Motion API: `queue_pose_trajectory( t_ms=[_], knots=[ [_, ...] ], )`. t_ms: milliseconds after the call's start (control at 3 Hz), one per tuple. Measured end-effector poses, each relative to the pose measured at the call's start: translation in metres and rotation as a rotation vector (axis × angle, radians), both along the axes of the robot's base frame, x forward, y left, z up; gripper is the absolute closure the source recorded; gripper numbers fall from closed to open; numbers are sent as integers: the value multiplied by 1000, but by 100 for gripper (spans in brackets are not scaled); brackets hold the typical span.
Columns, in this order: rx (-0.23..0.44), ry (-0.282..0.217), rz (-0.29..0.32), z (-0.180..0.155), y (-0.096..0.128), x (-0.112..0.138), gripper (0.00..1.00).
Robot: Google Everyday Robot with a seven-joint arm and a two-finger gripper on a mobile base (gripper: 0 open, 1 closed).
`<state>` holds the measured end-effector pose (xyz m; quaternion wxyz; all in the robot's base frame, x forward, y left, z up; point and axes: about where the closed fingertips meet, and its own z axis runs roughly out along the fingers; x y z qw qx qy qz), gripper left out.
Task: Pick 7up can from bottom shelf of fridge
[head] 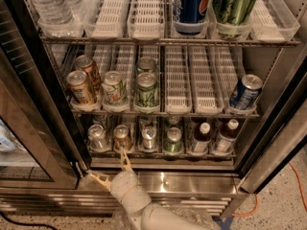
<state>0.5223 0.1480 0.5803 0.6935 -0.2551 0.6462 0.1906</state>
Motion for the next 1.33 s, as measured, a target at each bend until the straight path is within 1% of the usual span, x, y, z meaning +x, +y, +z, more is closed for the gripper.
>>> queue_pose_trajectory(
  t_ms=[333,667,1000,1333],
  knots=[
    [0,0,0,0,0,0,29],
    [0,0,0,0,0,0,14],
    [0,0,0,0,0,0,15],
    [-3,-6,-6,1,1,3,28]
  ],
)
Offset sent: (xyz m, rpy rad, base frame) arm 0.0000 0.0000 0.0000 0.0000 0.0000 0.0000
